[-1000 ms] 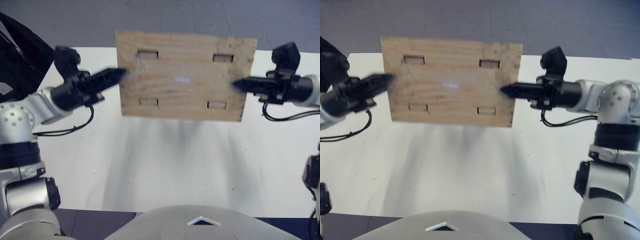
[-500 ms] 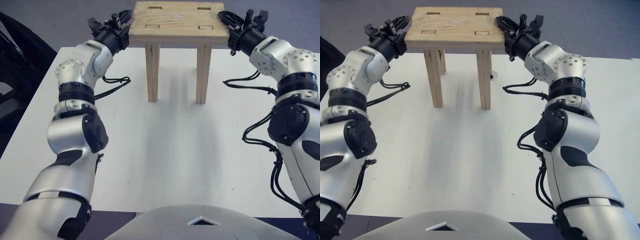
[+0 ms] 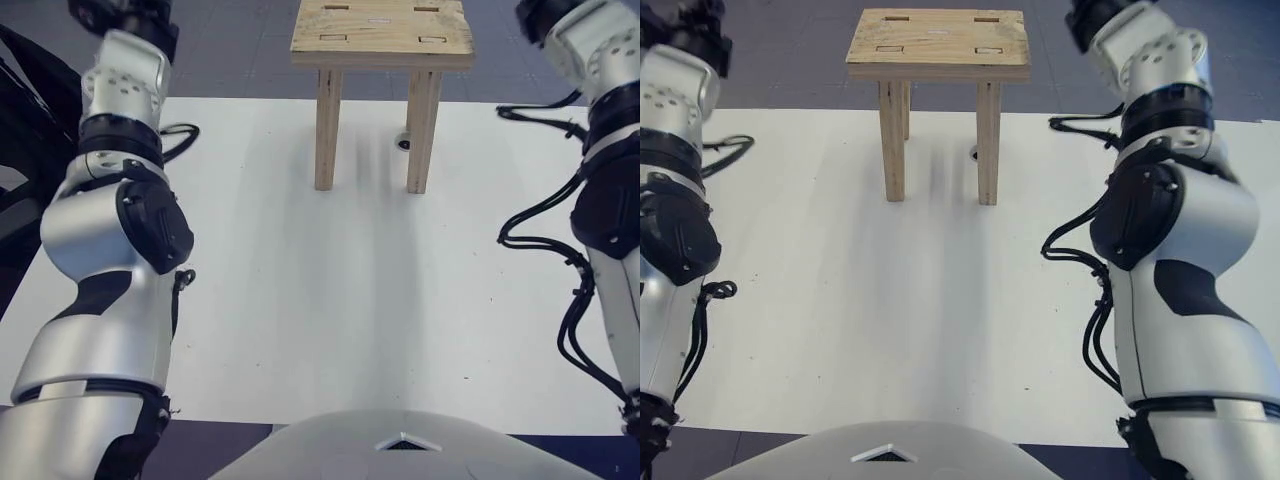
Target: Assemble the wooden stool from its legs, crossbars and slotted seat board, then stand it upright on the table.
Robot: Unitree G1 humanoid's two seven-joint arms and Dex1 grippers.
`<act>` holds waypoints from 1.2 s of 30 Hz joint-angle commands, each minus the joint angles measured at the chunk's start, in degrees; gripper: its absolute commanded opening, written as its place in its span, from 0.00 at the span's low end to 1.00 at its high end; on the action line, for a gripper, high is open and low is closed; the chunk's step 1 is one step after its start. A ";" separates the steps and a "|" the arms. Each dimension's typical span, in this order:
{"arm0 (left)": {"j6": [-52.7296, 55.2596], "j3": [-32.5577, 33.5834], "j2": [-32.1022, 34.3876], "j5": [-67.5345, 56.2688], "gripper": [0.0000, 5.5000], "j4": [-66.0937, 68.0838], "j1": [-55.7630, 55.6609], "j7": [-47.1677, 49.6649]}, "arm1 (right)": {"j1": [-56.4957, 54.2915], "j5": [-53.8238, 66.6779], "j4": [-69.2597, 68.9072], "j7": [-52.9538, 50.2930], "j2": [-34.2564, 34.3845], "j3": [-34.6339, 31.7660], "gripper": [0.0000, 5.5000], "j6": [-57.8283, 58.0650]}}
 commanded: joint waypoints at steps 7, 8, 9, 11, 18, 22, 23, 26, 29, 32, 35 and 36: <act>-14.23 -5.31 -9.36 18.57 0.43 3.23 -12.24 -1.98 | -7.82 -15.72 2.89 8.78 10.37 8.85 0.49 -19.94; -13.68 -4.58 -9.45 19.07 0.43 3.96 -11.42 0.05 | -6.17 -16.05 4.22 8.03 11.76 8.54 0.49 -17.32; -13.05 -4.45 -9.44 19.89 0.43 4.14 -9.75 1.75 | -2.82 -17.19 5.72 6.84 13.31 9.16 0.49 -11.98; -11.94 -4.01 -10.23 20.65 0.43 2.08 -3.93 2.26 | 5.09 -18.33 7.65 5.15 15.43 9.38 0.49 -1.82; 8.55 -6.42 -12.25 17.42 0.43 -52.29 45.86 2.16 | 5.24 -14.12 1.78 13.29 12.96 3.83 0.49 -2.79; 10.49 -4.06 -12.94 17.20 0.43 -60.04 51.68 3.55 | 4.40 -10.10 -8.93 19.86 12.73 1.86 0.49 -7.41; 10.88 -4.15 -13.56 16.98 0.43 -61.61 52.75 3.21 | 6.31 -9.20 -15.15 21.01 12.78 2.14 0.49 -7.59; 10.53 -5.72 -14.95 17.75 0.43 -66.69 56.38 1.65 | 15.59 -8.82 -34.99 21.71 12.75 4.51 0.49 -5.95; 8.49 -9.29 -15.59 20.89 0.43 -70.27 60.64 -0.01 | 33.59 -12.58 -58.89 17.98 10.26 7.42 0.49 -0.74; 7.85 -11.43 -16.00 22.91 0.43 -73.61 64.33 0.09 | 51.12 -17.28 -77.19 13.33 9.69 8.38 0.49 2.41; 6.78 -13.49 -16.36 25.74 0.43 -76.34 67.20 1.15 | 68.35 -21.49 -88.98 10.00 11.71 11.32 0.49 2.70; 6.54 -14.27 -16.76 26.76 0.43 -77.04 68.18 1.73 | 74.43 -24.34 -90.40 9.21 12.34 13.89 0.49 0.26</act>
